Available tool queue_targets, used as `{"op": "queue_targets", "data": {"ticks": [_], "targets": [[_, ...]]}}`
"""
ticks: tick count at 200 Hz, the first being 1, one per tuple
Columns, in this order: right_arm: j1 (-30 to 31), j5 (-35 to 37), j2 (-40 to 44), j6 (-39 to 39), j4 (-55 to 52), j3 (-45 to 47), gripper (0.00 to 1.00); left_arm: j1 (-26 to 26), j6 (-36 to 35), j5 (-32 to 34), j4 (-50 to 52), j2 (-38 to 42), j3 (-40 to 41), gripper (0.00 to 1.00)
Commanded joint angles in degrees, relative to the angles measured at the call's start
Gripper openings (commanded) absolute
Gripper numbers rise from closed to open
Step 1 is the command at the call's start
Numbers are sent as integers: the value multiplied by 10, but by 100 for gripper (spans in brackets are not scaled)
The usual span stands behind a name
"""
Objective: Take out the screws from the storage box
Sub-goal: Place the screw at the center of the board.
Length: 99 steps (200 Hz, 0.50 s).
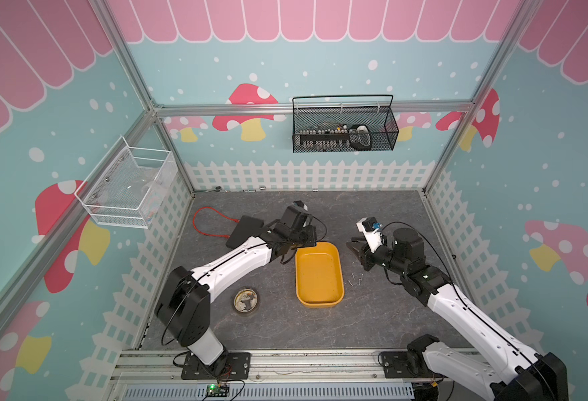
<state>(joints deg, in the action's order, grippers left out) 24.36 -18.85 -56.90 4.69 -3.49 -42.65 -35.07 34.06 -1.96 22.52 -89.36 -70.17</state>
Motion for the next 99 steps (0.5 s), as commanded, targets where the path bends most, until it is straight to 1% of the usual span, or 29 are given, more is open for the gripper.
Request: {"op": "queue_targets", "data": {"ticks": [1,25,48,74,99], "targets": [[-3,7,12,0,-5,12,28,41,-13,3,23,51,74,0],[-3,6,8,0,-4,17,28,69,-14,15,8,94,163,0],[-3,15,7,1,5,27,26,75,-9,-2,-31,87,224,0],[-3,41,15,-11,35,53,28,75,-12,-9,-46,62,243,0],[-3,57,10,-16,41,66,28,74,-17,-1,-50,40,246,0]]}}
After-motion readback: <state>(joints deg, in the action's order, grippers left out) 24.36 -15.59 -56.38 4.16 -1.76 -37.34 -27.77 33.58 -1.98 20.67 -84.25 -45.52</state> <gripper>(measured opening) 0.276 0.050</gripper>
